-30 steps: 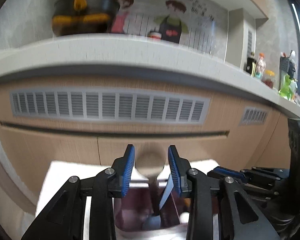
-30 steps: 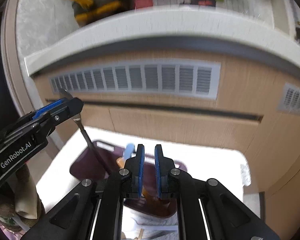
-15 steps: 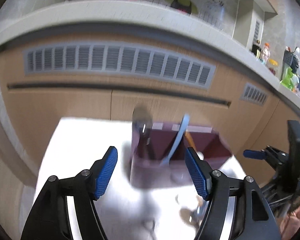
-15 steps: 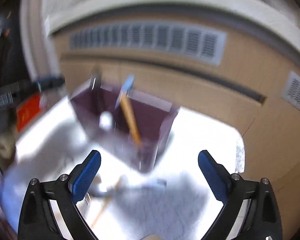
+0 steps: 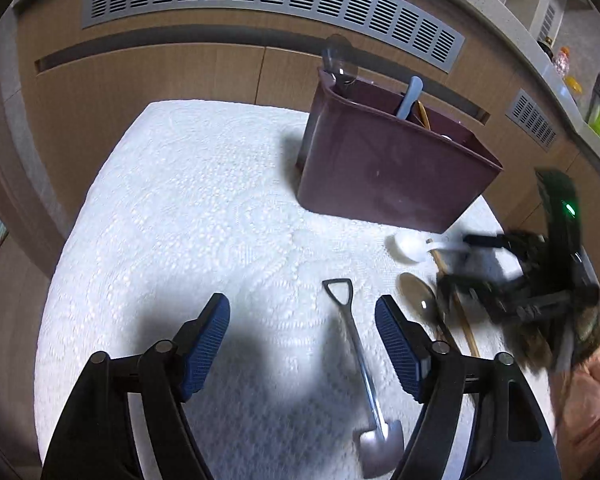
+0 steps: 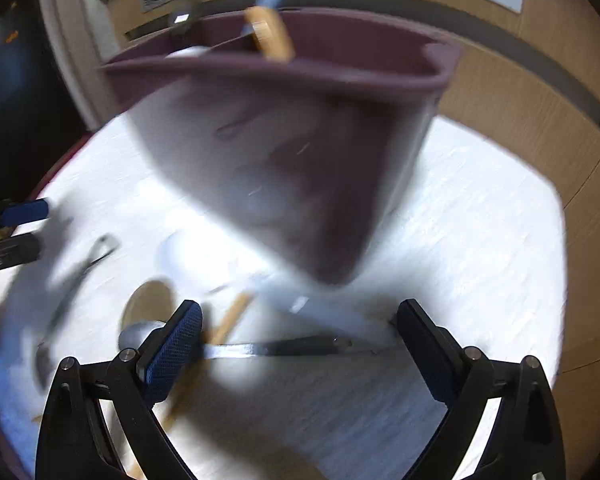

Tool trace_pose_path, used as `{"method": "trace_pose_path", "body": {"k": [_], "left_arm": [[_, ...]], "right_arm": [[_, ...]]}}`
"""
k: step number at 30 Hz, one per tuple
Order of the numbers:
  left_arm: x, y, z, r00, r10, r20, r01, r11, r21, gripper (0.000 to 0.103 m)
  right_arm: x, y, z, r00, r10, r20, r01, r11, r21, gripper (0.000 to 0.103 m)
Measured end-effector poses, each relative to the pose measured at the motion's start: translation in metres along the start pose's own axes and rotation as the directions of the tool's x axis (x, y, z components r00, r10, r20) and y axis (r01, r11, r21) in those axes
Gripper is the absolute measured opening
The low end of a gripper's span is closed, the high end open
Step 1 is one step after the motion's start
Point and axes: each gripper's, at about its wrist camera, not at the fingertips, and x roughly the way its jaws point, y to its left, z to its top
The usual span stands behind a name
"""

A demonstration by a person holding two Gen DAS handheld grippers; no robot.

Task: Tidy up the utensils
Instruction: 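Move the right gripper to the white plastic spoon and grasp its handle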

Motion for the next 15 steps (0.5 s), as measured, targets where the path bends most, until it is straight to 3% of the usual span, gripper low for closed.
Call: {"method": "trace_pose_path", "body": {"k": [10,15], "left_arm": [[-0.009,-0.002,-0.009,0.999,-0.036,-0.009,0.036,0.999,-0.026,0.077],[-0.018,0.005,-0.014,1.000,-0.017,0.000,0.017,0.999,-0.041,0.077]], "right_arm": [[-0.035,0.081,-0.063,0.990,0.130,-0.058,-0.132,0.990,-0.039,0.101],[-0.042,0.093,-0.078,0.995,0.101,-0.021,-0.100,0.995,0.017,0.103]]}}
